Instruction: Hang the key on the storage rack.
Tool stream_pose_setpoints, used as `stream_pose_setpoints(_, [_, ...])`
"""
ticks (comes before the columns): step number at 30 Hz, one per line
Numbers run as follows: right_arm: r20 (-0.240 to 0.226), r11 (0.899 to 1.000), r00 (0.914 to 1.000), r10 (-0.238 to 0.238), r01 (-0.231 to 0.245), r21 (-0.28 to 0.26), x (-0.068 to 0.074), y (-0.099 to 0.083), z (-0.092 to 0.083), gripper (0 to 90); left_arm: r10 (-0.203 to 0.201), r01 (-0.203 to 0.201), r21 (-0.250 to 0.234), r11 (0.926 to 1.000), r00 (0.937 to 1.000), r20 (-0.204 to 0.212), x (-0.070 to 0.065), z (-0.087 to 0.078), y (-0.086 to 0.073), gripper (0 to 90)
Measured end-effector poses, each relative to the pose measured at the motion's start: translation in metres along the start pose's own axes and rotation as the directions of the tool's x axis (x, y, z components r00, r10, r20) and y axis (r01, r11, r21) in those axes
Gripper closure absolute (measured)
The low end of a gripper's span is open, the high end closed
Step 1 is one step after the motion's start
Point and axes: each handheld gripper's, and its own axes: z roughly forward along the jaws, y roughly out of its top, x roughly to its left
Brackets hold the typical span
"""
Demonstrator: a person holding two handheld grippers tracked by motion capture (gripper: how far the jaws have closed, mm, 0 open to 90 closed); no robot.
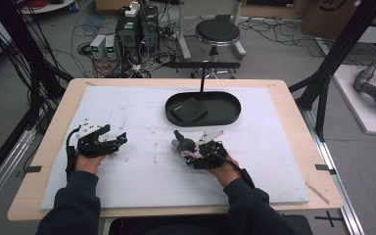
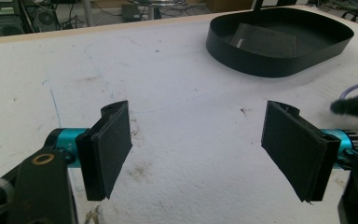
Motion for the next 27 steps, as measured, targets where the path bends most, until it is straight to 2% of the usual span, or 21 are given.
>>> stream_pose_setpoints(4, [-0.037,0.995,0.9975,0.06,-0.063,-0.081,-0.02,0.001,-0.017,46.1,0.003,-0.003,0.0,1.0,1.0,0.0,0.0,-0.001,0.0,24.1])
stream_pose_setpoints(7, [-0.076,0.982,0.9893,0.125,-0.134,-0.132,-0.04,-0.001,-0.032,46.0,0.004,-0.004,-0.001,1.0,1.0,0.001,0.0,-0.001,0.0,24.1])
stream_pose_setpoints(11, [-0.118,0.954,0.9695,0.215,-0.234,-0.186,-0.069,-0.005,-0.055,45.9,0.008,-0.008,-0.001,1.0,1.0,0.004,0.0,0.0,0.0,24.4])
stream_pose_setpoints(13, [-0.146,0.942,0.9567,0.252,-0.277,-0.19,-0.083,-0.007,-0.065,45.8,0.007,-0.007,-0.002,1.0,1.0,0.002,-0.001,0.0,0.001,24.4])
stream_pose_setpoints(15, [-0.124,0.933,0.9539,0.273,-0.294,-0.207,-0.096,-0.008,-0.075,45.8,0.009,-0.009,-0.003,1.0,1.0,0.003,-0.001,0.0,0.001,24.4])
stream_pose_setpoints(17, [-0.124,0.918,0.9432,0.308,-0.329,-0.22,-0.106,-0.007,-0.083,45.8,0.009,-0.009,-0.004,1.0,1.0,0.004,-0.001,0.0,0.001,24.5])
stream_pose_setpoints(20, [-0.091,0.91,0.9419,0.323,-0.336,-0.243,-0.119,-0.005,-0.093,45.8,0.009,-0.009,-0.008,0.9999,1.0,0.004,0.0,0.0,0.001,24.6])
stream_pose_setpoints(24, [-0.027,0.908,0.9428,0.332,-0.328,-0.26,-0.13,0.001,-0.102,45.9,0.015,-0.015,-0.012,0.9998,0.9999,0.007,-0.001,-0.001,0.001,24.8])
stream_pose_setpoints(27, [-0.009,0.903,0.9418,0.336,-0.325,-0.28,-0.137,0.005,-0.106,46.0,0.019,-0.019,-0.011,0.9998,0.9998,0.009,-0.002,0.0,0.002,24.8])
